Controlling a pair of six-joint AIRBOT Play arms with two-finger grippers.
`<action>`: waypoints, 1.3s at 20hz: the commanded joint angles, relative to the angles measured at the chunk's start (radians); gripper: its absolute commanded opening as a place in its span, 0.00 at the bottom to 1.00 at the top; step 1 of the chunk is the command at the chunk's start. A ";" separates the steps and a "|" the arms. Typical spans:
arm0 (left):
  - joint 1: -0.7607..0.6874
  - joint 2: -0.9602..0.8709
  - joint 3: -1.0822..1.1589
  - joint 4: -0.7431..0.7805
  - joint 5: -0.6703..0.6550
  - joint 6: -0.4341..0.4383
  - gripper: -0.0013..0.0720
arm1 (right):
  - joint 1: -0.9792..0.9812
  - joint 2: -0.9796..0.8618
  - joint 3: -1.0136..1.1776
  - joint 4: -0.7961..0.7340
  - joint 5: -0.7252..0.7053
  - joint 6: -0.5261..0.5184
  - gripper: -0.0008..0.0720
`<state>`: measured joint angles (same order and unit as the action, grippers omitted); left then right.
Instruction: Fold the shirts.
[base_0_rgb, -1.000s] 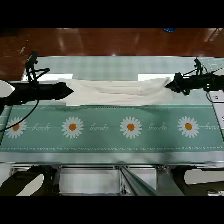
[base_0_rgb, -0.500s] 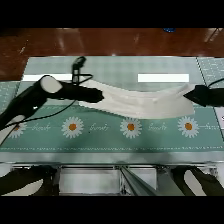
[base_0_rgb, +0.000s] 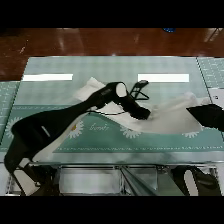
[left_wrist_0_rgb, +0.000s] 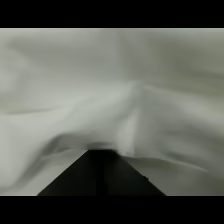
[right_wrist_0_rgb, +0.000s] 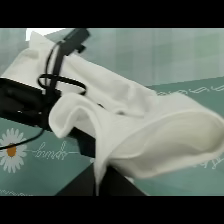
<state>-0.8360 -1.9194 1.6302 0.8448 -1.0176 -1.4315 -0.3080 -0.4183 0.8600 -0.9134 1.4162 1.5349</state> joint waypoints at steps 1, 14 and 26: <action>-0.089 -0.095 0.087 0.001 -0.113 -0.022 0.05 | 0.000 0.021 -0.001 0.042 0.001 0.000 0.04; 0.543 0.259 0.146 0.196 -0.236 -0.051 0.05 | 0.138 -0.197 -0.001 0.357 -0.145 -0.185 0.04; 0.791 1.170 -0.632 0.257 -0.053 -0.019 0.05 | 0.719 -1.116 0.521 0.362 -0.582 -0.193 0.04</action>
<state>-0.0414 -0.9848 1.2835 1.1221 -1.1648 -1.4578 0.3271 -1.3109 1.2308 -0.5579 0.9157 1.3285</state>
